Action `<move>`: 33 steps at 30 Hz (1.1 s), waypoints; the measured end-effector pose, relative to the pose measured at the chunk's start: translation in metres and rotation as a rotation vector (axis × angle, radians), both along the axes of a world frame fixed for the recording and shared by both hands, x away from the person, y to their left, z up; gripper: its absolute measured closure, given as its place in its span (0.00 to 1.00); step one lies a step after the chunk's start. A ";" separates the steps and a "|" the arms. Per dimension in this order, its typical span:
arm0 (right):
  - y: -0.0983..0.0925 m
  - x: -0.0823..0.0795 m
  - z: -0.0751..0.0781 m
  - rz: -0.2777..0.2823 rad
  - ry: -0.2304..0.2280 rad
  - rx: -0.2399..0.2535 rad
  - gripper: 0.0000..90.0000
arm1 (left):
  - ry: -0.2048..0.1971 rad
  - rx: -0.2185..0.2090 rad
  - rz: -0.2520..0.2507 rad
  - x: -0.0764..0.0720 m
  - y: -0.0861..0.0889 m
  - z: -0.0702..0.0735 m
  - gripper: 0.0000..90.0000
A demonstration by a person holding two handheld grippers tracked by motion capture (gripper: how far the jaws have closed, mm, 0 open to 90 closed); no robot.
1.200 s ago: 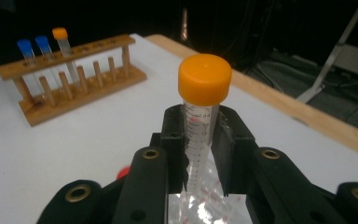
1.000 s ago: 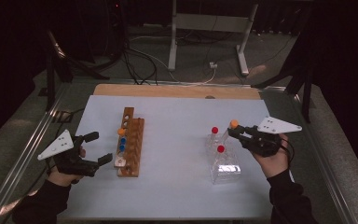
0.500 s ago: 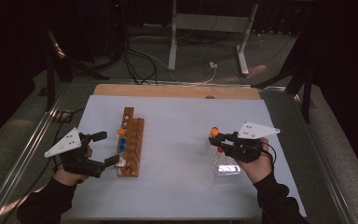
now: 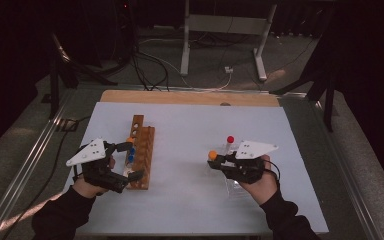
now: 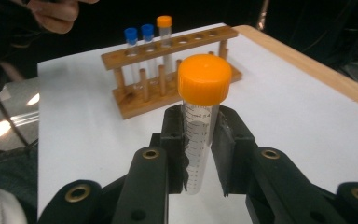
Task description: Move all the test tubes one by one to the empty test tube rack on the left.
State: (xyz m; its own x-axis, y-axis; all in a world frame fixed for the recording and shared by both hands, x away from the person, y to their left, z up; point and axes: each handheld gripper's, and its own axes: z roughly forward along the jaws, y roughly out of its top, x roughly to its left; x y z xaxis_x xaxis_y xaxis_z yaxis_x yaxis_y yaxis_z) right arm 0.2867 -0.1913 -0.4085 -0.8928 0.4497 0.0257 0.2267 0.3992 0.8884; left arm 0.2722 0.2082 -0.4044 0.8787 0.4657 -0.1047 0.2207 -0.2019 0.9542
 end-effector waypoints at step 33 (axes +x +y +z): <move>0.027 -0.014 -0.009 0.091 0.021 -0.031 0.83 | -0.029 0.021 -0.161 0.002 -0.082 0.003 0.18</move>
